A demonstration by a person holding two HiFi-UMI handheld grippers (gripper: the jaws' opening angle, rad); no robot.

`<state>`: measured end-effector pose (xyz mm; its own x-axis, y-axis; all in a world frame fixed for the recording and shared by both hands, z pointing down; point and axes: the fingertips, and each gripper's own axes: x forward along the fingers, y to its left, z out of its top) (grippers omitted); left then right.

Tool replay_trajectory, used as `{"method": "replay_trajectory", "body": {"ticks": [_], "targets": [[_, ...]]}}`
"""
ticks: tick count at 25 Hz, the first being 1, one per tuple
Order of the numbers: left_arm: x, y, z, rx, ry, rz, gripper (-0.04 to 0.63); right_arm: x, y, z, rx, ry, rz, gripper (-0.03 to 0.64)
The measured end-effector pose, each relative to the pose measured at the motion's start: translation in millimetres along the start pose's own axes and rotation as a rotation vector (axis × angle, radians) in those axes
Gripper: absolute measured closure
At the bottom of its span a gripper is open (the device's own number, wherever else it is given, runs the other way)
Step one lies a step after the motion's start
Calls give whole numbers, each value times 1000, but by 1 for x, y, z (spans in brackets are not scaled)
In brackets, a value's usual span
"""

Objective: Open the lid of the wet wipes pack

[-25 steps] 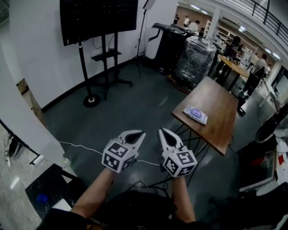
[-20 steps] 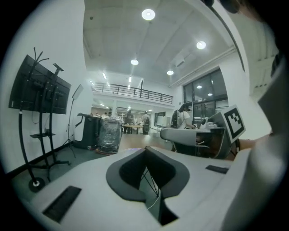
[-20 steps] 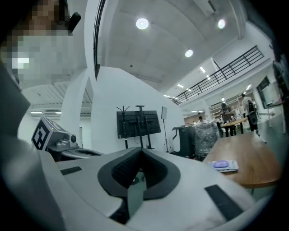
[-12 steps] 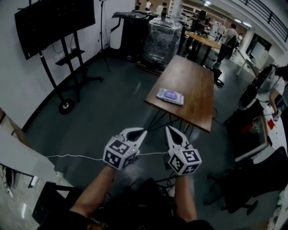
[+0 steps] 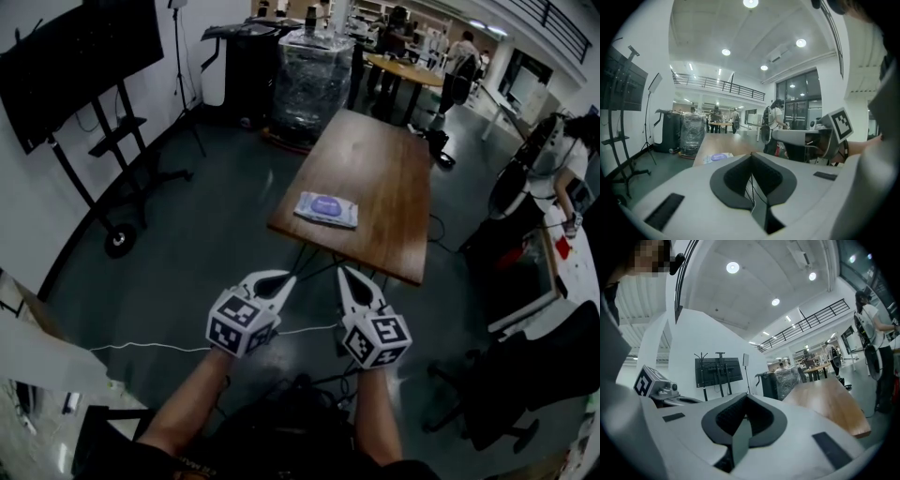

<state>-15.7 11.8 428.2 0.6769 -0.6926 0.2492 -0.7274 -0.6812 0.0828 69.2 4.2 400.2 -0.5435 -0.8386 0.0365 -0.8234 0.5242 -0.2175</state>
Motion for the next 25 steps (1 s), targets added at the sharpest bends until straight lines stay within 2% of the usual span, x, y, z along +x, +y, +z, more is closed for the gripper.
{"method": "replay_trajectory", "body": {"ticks": [6,13,18,25], "targets": [[71,10,17,38,12,4,598,28,-63,10,17,-8,12,606],[134,43,30,95,66,14,598,64,-115,13,10,20,6,606],[178,75,28,109,99,-22,598,100,-147,8,-15,56,-35,606],[257,126,21,120,135,-127,598,155,-197,-7,-60,129,-123,606]]}}
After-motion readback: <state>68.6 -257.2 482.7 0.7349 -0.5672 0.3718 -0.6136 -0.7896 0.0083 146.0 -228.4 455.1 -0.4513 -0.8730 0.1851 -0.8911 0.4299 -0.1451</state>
